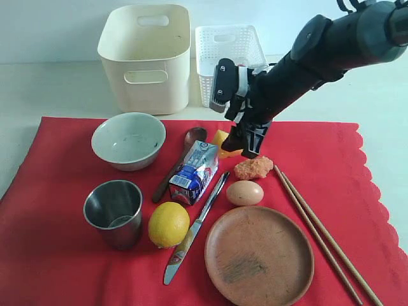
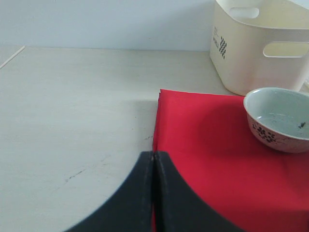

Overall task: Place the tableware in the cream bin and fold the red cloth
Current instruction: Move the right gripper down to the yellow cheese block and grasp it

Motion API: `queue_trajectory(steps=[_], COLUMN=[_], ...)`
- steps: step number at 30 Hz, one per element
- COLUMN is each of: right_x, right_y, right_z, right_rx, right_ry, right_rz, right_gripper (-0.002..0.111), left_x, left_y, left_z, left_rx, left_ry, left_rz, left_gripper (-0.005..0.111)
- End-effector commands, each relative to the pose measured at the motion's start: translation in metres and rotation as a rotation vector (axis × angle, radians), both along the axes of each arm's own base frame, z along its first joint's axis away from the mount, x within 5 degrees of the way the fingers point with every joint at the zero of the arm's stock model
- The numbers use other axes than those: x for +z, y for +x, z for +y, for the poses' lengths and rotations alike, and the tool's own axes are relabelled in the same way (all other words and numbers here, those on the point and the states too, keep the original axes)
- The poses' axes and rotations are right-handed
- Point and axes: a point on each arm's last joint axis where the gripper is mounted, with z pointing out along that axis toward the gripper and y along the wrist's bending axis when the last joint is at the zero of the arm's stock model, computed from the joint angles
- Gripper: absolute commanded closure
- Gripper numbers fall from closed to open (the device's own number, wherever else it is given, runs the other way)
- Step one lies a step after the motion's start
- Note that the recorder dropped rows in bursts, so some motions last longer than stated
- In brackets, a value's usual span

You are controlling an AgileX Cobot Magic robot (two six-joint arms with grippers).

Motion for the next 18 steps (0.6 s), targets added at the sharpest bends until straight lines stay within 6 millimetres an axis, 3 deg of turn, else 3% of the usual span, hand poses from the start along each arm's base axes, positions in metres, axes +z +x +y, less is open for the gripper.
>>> queue_trajectory(steps=[1,8,10,13,15,18], right_x=[-0.013,-0.032,-0.031,-0.031,-0.031,-0.031], right_y=[0.002,0.007,0.008,0.008,0.008,0.008], right_z=[0.000,0.004,0.004,0.004,0.004,0.004], right_rx=[0.040,0.044,0.038,0.038,0.039,0.039], right_ry=[-0.037,-0.021,-0.019,-0.019,-0.019,-0.019], right_rz=[-0.022,0.009,0.005,0.005,0.007,0.007], right_gripper=[0.043,0.046,0.059,0.091,0.106,0.108], left_x=[0.001,0.001,0.001,0.001,0.001,0.001], left_y=[0.000,0.000,0.000,0.000,0.000,0.000], left_z=[0.000,0.000,0.000,0.000,0.000,0.000], left_rx=[0.002,0.002,0.002,0.002,0.002,0.002], left_ry=[0.005,0.005,0.005,0.005,0.005,0.005], left_rz=[-0.017,-0.017,-0.017,-0.017,-0.017,-0.017], left_gripper=[0.107,0.107,0.107,0.107,0.107,0.107])
